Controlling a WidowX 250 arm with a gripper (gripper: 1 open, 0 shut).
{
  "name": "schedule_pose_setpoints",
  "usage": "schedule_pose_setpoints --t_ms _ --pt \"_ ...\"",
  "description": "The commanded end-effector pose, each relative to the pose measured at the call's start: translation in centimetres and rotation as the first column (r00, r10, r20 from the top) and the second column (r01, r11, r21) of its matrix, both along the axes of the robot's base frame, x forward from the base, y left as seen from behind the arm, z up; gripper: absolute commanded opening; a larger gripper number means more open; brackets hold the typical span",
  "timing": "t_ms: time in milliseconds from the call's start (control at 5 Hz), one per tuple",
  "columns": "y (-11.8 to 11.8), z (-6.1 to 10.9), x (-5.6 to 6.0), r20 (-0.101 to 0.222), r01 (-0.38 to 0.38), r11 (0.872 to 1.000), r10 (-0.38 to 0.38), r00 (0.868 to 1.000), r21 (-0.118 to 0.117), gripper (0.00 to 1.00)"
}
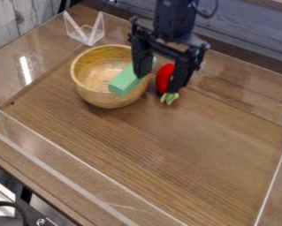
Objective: Put the green block in the brown bowl
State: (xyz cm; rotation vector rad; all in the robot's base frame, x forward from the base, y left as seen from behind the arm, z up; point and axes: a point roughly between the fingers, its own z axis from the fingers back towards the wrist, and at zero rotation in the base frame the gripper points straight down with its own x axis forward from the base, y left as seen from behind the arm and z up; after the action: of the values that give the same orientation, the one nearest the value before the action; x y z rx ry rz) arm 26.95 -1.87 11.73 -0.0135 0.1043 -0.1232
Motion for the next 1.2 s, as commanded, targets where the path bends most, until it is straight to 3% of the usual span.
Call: schedule_pose_setpoints --t_ms 0,200,400,600,800,1000 --pt "-1.7 0.2 -0.7 0.052 0.055 0.998 -0.054 0.997 -0.013 1.0" --pt "-3.2 -1.3 -1.1 0.055 0.077 0.997 -0.076 0.996 -0.022 1.0" --pt "-4.4 -2.9 -0.6 0.073 0.077 0.997 -0.075 0.995 -0.024 1.0" --pt "-5.1 -4.0 0.6 0.098 0.082 0.996 -0.079 0.992 -0.03 1.0" --pt "-5.0 -4.9 1.2 0.118 0.089 0.996 -0.086 0.989 -0.022 1.0" --pt "-4.7 -5.2 0.8 0.13 0.104 0.994 -0.101 0.986 -0.016 1.0"
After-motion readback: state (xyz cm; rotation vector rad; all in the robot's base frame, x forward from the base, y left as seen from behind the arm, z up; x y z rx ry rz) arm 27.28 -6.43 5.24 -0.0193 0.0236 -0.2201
